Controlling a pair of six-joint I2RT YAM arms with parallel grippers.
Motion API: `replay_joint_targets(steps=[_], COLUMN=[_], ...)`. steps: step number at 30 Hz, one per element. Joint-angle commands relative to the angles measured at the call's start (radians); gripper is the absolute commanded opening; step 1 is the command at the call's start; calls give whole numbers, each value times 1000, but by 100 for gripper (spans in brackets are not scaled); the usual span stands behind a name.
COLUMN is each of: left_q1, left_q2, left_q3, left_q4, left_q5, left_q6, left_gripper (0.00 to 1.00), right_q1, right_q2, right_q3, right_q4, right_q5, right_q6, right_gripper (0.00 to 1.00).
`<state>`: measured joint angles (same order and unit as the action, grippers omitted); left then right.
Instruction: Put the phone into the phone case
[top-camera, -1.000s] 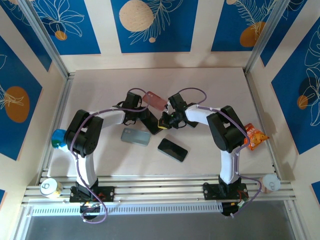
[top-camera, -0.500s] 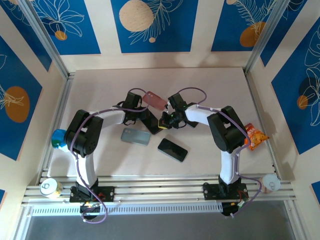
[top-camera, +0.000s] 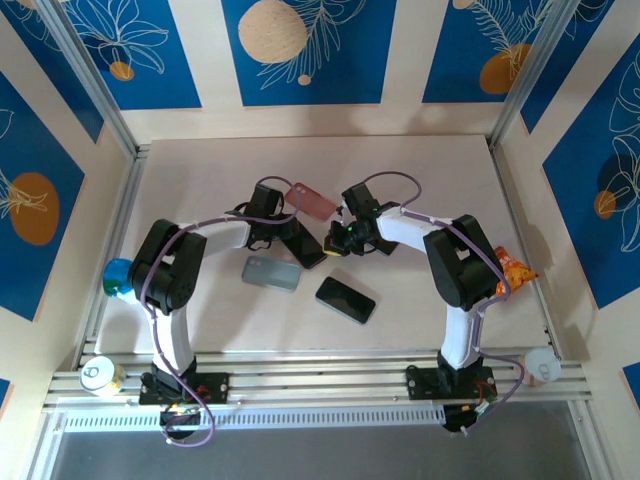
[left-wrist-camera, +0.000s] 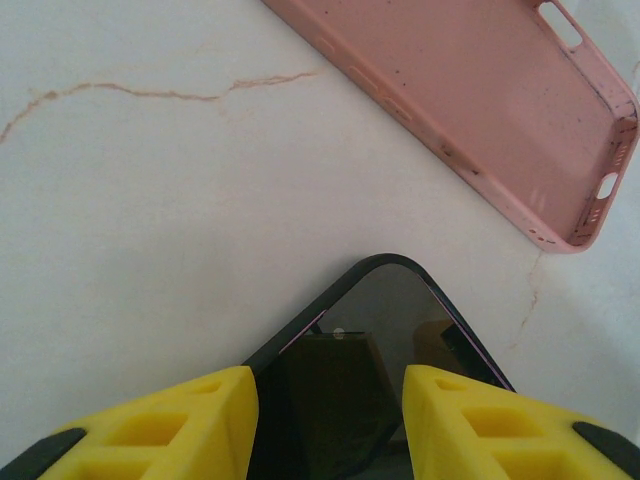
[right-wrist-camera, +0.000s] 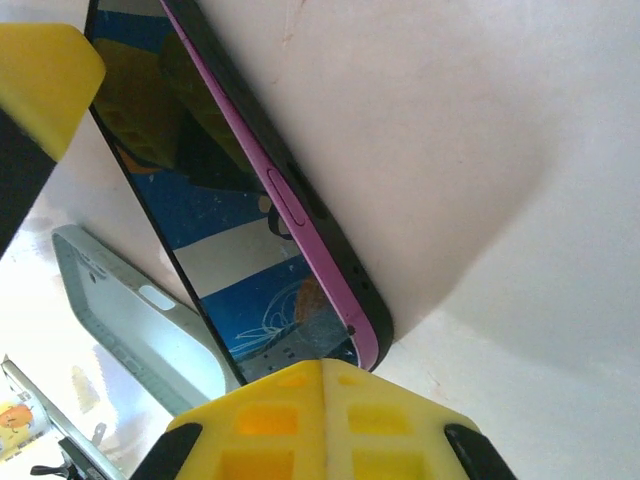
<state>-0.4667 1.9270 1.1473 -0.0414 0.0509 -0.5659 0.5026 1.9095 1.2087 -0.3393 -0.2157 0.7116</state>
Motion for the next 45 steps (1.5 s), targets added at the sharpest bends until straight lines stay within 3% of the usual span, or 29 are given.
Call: replay_joint_targets(steps=[1,11,30,45], left_q1=[0,-1,-1,-1], left_q2=[19,21,39,58], left_q3=[-19,-25,-112,-119], left_q4=[-51,-47,-12,-4], left_q5=[20,23,32,37], left_q6=[14,9,1,-4], left_gripper=[44,43,42,40], right_q1=[-2,10,136,157], right_q2=[13,77,226,319], right_q3=[-12,14,40,58], right_q4=[-33,-39,-152,-186], right_q5=[13,7,145,184], right_q6=[-17,-25,-79,-80], right_gripper=[0,0,0,0])
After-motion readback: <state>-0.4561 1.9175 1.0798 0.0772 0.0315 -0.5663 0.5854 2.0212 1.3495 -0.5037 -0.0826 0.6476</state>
